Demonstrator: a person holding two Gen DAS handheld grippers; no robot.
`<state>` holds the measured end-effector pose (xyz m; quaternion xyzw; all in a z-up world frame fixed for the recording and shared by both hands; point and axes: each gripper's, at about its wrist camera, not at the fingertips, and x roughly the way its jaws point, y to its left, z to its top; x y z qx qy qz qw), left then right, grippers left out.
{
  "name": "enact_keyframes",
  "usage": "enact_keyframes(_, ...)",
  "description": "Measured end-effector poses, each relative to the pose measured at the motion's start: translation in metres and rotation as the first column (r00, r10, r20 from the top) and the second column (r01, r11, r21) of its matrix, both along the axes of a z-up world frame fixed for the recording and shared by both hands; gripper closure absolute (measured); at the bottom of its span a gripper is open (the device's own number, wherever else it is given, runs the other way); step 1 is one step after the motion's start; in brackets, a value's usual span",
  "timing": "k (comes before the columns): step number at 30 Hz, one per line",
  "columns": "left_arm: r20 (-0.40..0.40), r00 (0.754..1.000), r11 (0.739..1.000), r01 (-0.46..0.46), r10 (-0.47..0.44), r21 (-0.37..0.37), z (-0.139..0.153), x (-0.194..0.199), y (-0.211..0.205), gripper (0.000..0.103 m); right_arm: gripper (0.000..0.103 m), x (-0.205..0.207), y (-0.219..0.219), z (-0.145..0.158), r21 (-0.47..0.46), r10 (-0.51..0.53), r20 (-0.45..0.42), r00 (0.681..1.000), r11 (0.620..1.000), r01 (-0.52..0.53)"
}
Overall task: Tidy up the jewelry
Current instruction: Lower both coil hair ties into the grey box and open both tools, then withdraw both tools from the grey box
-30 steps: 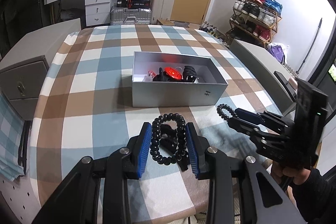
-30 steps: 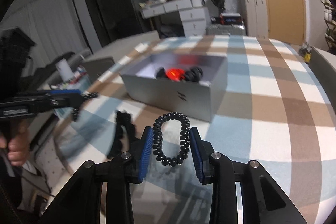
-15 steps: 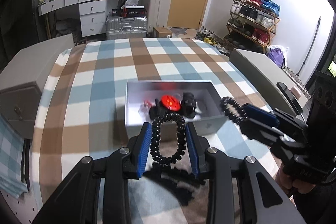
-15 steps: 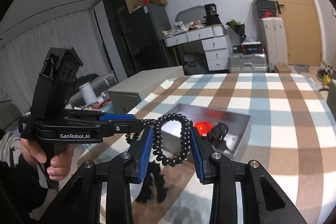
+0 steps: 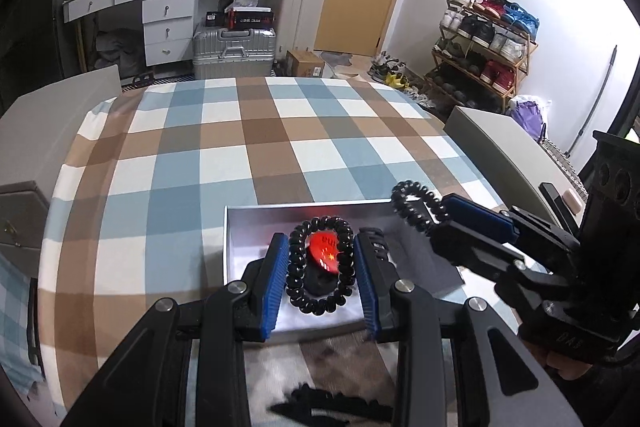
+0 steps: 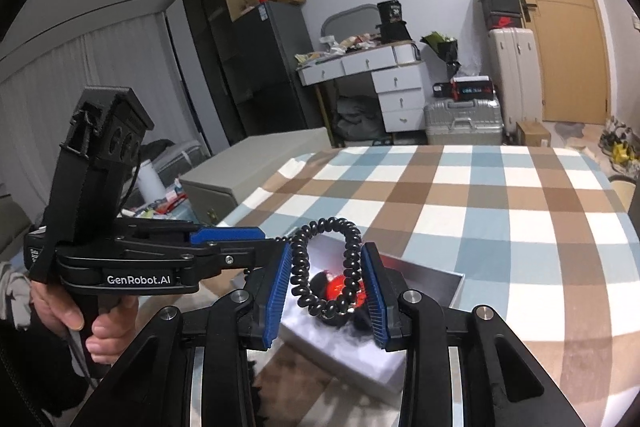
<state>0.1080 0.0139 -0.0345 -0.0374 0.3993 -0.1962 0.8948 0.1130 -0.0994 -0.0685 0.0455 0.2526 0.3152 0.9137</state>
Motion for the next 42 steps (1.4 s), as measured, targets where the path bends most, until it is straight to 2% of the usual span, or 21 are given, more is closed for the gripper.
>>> enact_keyframes(10, -0.041, 0.999, 1.000, 0.017, -0.018, -0.012, -0.011, 0.018, -0.005, 0.076, 0.067, 0.022, -0.002, -0.016, -0.030, -0.037, -0.048, 0.998, 0.999, 0.036)
enact_keyframes(18, -0.057, 0.998, 0.999, 0.031, -0.033, -0.022, -0.015, 0.025, -0.008, 0.075, 0.061, 0.027, -0.004, -0.021, -0.034, -0.051, -0.060, 0.997, 0.998, 0.049)
enact_keyframes(20, -0.055, 0.998, 0.999, 0.029, -0.031, -0.037, -0.014, 0.025, -0.007, 0.070, 0.056, 0.026, -0.004, -0.022, -0.039, -0.058, -0.055, 0.997, 0.998, 0.055)
enact_keyframes(22, -0.049, 0.999, 0.999, 0.018, -0.019, -0.033, -0.014, 0.026, -0.005, 0.061, 0.054, 0.025, -0.003, -0.021, -0.044, -0.065, -0.043, 0.997, 0.997, 0.063)
enact_keyframes(24, -0.041, 0.999, 1.000, 0.006, -0.007, -0.026, -0.014, 0.026, -0.004, 0.057, 0.051, 0.023, -0.004, -0.021, -0.047, -0.070, -0.037, 0.997, 0.997, 0.068)
enact_keyframes(26, -0.053, 0.999, 1.000, -0.013, 0.012, -0.025, -0.015, 0.026, -0.002, 0.048, 0.041, 0.022, -0.004, -0.021, -0.052, -0.059, -0.046, 0.997, 0.997, 0.056)
enact_keyframes(27, -0.057, 0.998, 0.999, -0.018, 0.016, -0.032, -0.015, 0.027, -0.001, 0.042, 0.040, 0.021, -0.005, -0.021, -0.054, -0.061, -0.047, 0.997, 0.997, 0.059)
enact_keyframes(33, -0.057, 0.998, 0.998, -0.044, 0.042, -0.034, -0.011, 0.018, 0.005, 0.041, 0.036, 0.008, -0.015, -0.014, -0.031, -0.090, -0.034, 0.995, 0.996, 0.089)
enact_keyframes(39, -0.027, 0.997, 0.998, -0.068, 0.067, -0.009, -0.002, 0.003, 0.009, 0.040, 0.022, -0.007, -0.023, 0.000, -0.014, -0.120, 0.011, 0.993, 0.993, 0.120)
enact_keyframes(42, -0.010, 0.994, 0.994, -0.110, 0.110, 0.016, 0.003, -0.005, 0.013, 0.024, 0.019, -0.016, -0.024, 0.006, -0.005, -0.128, 0.032, 0.991, 0.992, 0.128)
